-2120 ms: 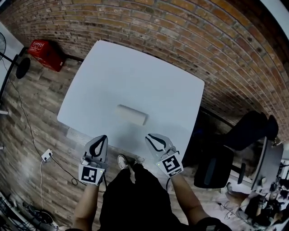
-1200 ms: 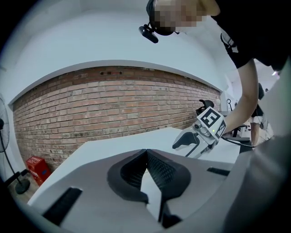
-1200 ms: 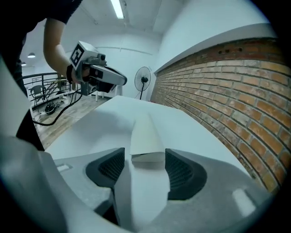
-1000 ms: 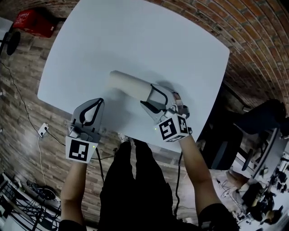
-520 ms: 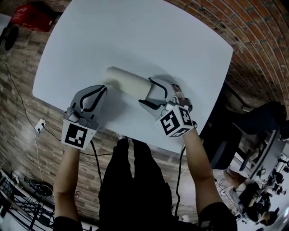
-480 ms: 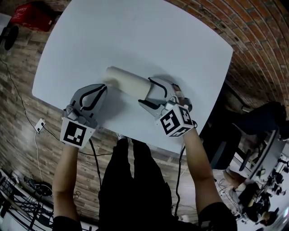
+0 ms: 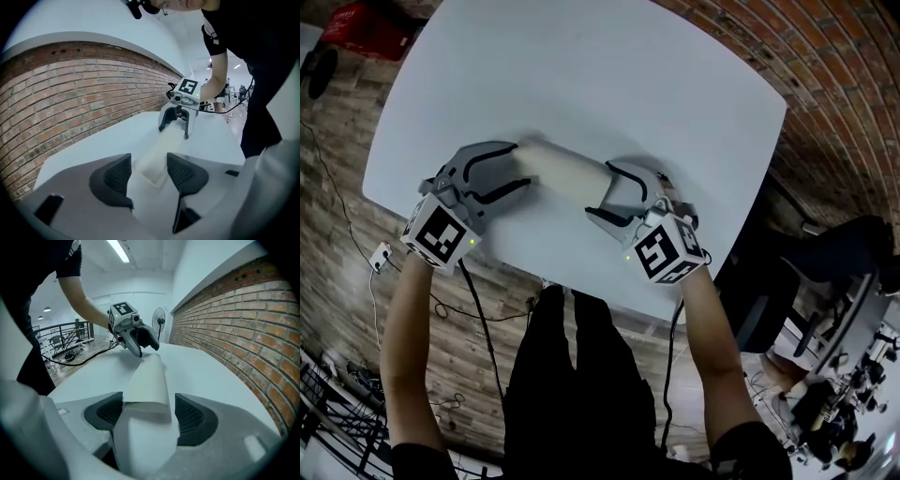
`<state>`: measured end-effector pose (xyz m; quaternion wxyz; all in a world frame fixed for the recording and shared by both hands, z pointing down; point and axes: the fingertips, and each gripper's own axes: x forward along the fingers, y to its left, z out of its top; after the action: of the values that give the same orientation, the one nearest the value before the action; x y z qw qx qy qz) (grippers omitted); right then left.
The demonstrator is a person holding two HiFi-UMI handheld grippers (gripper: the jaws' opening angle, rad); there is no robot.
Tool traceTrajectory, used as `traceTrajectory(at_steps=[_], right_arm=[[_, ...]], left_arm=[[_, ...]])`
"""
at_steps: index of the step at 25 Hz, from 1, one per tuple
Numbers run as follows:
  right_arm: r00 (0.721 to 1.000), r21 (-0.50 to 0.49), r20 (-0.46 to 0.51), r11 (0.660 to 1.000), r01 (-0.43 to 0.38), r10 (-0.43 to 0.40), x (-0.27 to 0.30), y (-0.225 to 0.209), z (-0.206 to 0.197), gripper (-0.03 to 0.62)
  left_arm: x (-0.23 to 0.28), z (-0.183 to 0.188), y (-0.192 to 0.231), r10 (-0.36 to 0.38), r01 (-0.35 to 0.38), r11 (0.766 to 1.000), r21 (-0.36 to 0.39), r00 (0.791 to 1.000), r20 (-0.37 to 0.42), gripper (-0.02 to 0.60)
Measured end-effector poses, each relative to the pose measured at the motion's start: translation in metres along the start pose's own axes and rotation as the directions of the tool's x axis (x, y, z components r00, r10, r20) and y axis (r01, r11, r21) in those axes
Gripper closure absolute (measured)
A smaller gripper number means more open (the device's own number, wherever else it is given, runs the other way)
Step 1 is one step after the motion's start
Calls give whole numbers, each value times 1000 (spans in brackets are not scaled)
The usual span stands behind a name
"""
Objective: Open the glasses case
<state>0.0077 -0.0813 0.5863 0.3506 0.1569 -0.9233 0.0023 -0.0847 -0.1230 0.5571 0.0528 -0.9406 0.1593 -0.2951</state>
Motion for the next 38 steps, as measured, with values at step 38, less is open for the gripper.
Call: traceTrajectory(at_steps=[38], right_arm=[[1000,44,16,999,9,-10,-3,-5,-5,249]], left_arm=[[25,-2,7,-396,398,907,-137,917,45,321]])
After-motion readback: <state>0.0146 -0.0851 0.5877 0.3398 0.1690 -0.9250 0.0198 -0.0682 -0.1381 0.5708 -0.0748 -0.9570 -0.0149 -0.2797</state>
